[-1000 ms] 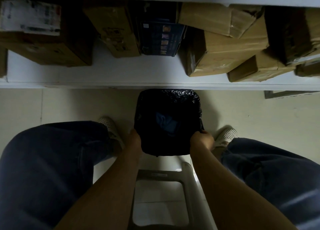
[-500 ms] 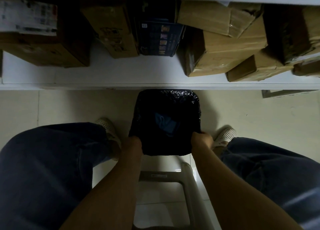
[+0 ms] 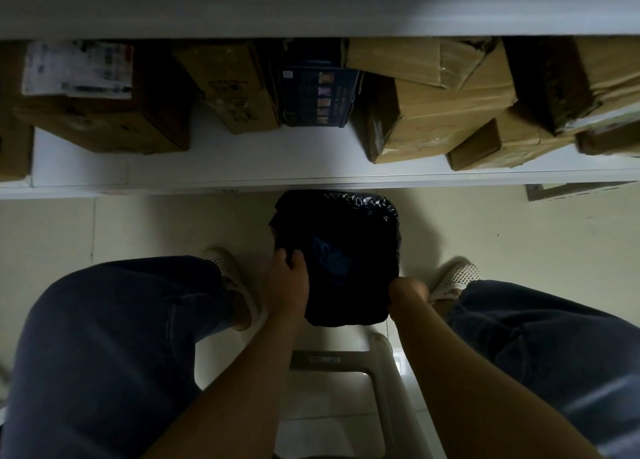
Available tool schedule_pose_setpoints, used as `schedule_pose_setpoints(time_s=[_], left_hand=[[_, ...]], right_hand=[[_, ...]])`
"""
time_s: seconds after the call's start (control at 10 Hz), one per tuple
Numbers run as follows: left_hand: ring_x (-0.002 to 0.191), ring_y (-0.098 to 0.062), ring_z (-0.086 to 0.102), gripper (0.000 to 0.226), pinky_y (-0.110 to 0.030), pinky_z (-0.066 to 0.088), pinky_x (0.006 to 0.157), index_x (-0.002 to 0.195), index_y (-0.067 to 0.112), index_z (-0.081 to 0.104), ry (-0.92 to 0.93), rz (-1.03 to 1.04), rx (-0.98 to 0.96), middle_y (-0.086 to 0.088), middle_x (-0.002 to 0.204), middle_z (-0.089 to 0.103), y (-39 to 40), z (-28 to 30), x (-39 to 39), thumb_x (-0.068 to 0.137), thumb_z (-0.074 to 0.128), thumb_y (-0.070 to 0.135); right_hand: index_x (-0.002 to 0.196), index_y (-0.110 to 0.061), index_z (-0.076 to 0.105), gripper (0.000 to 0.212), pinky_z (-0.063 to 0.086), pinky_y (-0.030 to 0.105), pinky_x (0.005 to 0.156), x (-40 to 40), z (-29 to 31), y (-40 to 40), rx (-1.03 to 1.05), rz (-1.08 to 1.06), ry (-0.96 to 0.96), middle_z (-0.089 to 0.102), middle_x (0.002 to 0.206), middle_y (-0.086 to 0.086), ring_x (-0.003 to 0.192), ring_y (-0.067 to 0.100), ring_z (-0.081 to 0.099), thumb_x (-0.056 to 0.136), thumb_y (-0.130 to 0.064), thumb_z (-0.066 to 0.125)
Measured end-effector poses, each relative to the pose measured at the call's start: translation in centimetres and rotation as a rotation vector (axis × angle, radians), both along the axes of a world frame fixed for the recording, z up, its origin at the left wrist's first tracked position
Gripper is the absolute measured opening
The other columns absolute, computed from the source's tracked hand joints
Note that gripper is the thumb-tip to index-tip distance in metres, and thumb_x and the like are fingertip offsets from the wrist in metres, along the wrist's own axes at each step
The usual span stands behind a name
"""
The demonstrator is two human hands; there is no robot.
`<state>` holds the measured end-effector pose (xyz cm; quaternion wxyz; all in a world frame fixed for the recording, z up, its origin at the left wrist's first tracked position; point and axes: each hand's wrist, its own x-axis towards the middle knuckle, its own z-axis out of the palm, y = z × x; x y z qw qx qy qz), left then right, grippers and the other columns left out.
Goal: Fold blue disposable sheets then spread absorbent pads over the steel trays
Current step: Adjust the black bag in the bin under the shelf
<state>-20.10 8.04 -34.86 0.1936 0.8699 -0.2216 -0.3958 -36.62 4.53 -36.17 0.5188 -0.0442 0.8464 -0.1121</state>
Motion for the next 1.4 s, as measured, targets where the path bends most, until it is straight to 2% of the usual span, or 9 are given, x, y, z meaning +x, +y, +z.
schedule_pose_setpoints(time_s=[0.3, 0.4, 0.6, 0.7, 0.8, 1.0, 1.1, 1.2, 1.4], left_hand=[[0.079, -0.023, 0.055, 0.033, -0.031, 0.048, 0.074, 0.117, 0.005, 0.059, 0.151, 0.279, 0.061, -0.015, 0.103, 0.062, -6.2, -2.6, 4.5, 0.096, 0.047, 0.026], [0.085, -0.019, 0.05, 0.029, -0.032, 0.045, 0.08, 0.121, 0.001, 0.053, 0.15, 0.418, -0.142, -0.01, 0.099, 0.054, -8.7, -1.8, 3.6, 0.096, 0.042, 0.013], [0.101, -0.018, 0.052, 0.03, -0.038, 0.044, 0.098, 0.125, 0.014, 0.053, 0.479, 0.425, -0.227, -0.003, 0.109, 0.056, -10.1, -0.4, 0.4, 0.097, 0.041, 0.014], [0.107, -0.022, 0.057, 0.031, -0.046, 0.046, 0.099, 0.111, 0.02, 0.061, 0.581, 0.308, -0.173, -0.004, 0.114, 0.061, -8.9, -1.1, 0.4, 0.091, 0.052, 0.042], [0.096, -0.02, 0.058, 0.02, -0.037, 0.049, 0.091, 0.108, 0.021, 0.061, 0.451, 0.09, -0.217, -0.006, 0.105, 0.063, -8.6, -0.7, 0.1, 0.088, 0.063, 0.025], [0.092, -0.017, 0.053, 0.015, -0.021, 0.036, 0.076, 0.098, 0.007, 0.068, 0.312, -0.632, -0.009, -0.005, 0.101, 0.055, -8.6, 0.8, -1.5, 0.088, 0.061, 0.017], [0.078, -0.013, 0.05, 0.002, -0.023, 0.036, 0.066, 0.082, 0.015, 0.059, 0.433, -0.498, 0.047, 0.001, 0.087, 0.051, -8.0, 1.1, -1.1, 0.083, 0.061, 0.014], [0.067, -0.015, 0.053, 0.01, -0.024, 0.039, 0.06, 0.091, 0.017, 0.059, 0.676, -0.208, 0.146, -0.004, 0.081, 0.057, -7.6, 1.2, -0.4, 0.082, 0.061, 0.012], [0.089, -0.025, 0.061, 0.039, -0.033, 0.053, 0.076, 0.126, 0.009, 0.057, 0.588, 0.344, 0.013, -0.01, 0.105, 0.065, -6.4, 0.4, 0.6, 0.09, 0.056, 0.025]], right_hand=[[0.113, -0.003, 0.065, 0.032, 0.052, 0.036, 0.089, -0.7, -1.5, -0.7, -0.035, 0.042, -0.01, 0.065, 0.115, 0.017, 0.099, 0.031, 0.062, 0.088, 0.008, 0.048], [0.12, 0.004, 0.059, 0.03, 0.045, 0.024, 0.059, -0.5, -1.1, -1.1, -0.106, 0.043, -0.014, 0.065, 0.098, 0.016, 0.073, 0.018, 0.053, 0.092, -0.001, 0.047], [0.087, -0.011, 0.061, 0.03, 0.048, 0.034, 0.077, -0.1, -2.2, -1.1, -0.049, -0.214, -0.028, 0.059, 0.09, 0.01, 0.088, 0.027, 0.059, 0.088, -0.032, 0.039], [0.126, -0.003, 0.051, 0.043, 0.045, 0.037, 0.09, 0.1, -2.2, -1.2, -0.028, -0.13, -0.033, 0.058, 0.101, 0.013, 0.102, 0.03, 0.056, 0.098, -0.025, 0.026], [0.132, 0.003, 0.045, 0.04, 0.04, 0.029, 0.062, 0.0, -1.9, -1.1, -0.013, -0.097, -0.075, 0.041, 0.072, 0.001, 0.063, 0.015, 0.044, 0.101, -0.016, 0.027], [0.084, -0.008, 0.054, 0.023, 0.046, 0.032, 0.068, -0.8, -2.4, -1.2, 0.065, -0.262, -0.228, 0.054, 0.076, 0.007, 0.069, 0.021, 0.054, 0.096, -0.018, 0.037], [0.08, -0.008, 0.054, 0.022, 0.05, 0.035, 0.076, -1.0, -2.6, -1.5, 0.11, -0.281, -0.271, 0.052, 0.075, 0.007, 0.069, 0.022, 0.054, 0.094, -0.017, 0.04], [0.087, -0.003, 0.058, 0.013, 0.046, 0.028, 0.048, -1.6, -3.1, -2.1, 0.154, -0.217, -0.248, 0.05, 0.068, 0.005, 0.056, 0.017, 0.051, 0.091, -0.008, 0.046], [0.116, -0.002, 0.059, 0.03, 0.042, 0.032, 0.075, -1.7, -3.3, -2.9, -0.127, -0.225, 0.042, 0.06, 0.088, 0.013, 0.084, 0.026, 0.052, 0.092, -0.001, 0.041]])
